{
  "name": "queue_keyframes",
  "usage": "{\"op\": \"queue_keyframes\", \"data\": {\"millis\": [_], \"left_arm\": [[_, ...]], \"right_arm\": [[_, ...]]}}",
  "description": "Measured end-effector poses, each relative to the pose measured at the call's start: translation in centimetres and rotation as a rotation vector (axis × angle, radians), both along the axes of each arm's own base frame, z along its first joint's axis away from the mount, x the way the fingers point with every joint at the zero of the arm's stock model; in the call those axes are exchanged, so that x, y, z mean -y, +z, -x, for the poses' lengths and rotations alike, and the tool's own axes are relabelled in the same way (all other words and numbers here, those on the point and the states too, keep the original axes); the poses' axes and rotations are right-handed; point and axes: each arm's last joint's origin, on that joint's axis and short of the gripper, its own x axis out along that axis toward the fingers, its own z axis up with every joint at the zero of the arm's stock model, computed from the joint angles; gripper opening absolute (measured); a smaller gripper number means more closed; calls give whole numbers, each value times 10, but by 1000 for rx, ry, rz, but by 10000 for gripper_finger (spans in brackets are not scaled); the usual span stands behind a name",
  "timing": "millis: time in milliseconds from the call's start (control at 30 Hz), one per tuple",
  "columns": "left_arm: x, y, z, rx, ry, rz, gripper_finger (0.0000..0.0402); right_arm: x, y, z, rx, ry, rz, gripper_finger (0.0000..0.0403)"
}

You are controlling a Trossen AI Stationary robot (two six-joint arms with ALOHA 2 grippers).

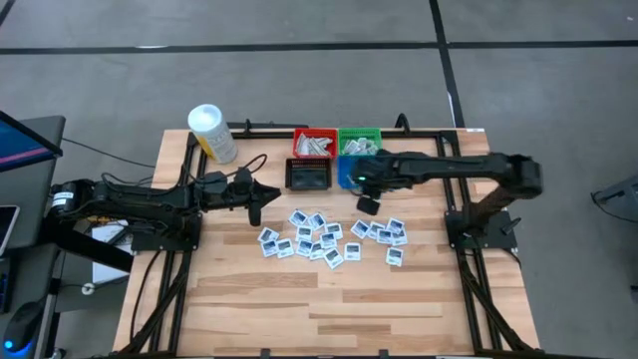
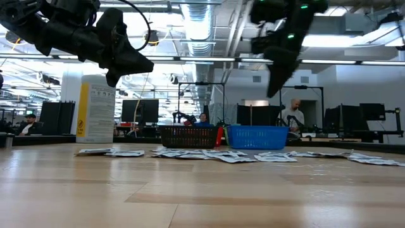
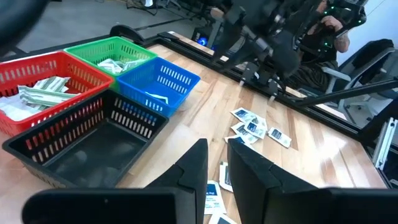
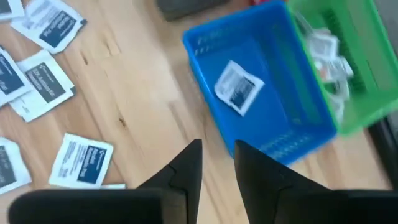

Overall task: Pick & Place First Aid Supplies
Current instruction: Put the alcohol pad into the blue basket

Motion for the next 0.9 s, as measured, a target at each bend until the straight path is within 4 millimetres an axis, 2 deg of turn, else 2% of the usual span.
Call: {"op": "queue_keyframes", "data": {"millis": [167,300,400,567,767,900], "left_arm": [[0,0,0,0,0,-1,63],[0,0,0,-2,-2,-8,63],[0,0,0,-2,-2,-9,63],[0,0,0,-3,-2,-11,63],[0,0,0,-2,3,-12,63],[0,0,0,-3,3,-12,63]], "right_arm": [[-21,-3,43,147,-62,-12,86],[-44,-17,61,247,-37,-48,86],[-64,-31,64,270,26,-83,86],[-98,-50,59,192,168,-107,86],[-124,-76,55,92,212,-121,86],[-137,-86,53,39,255,-159,86]]}}
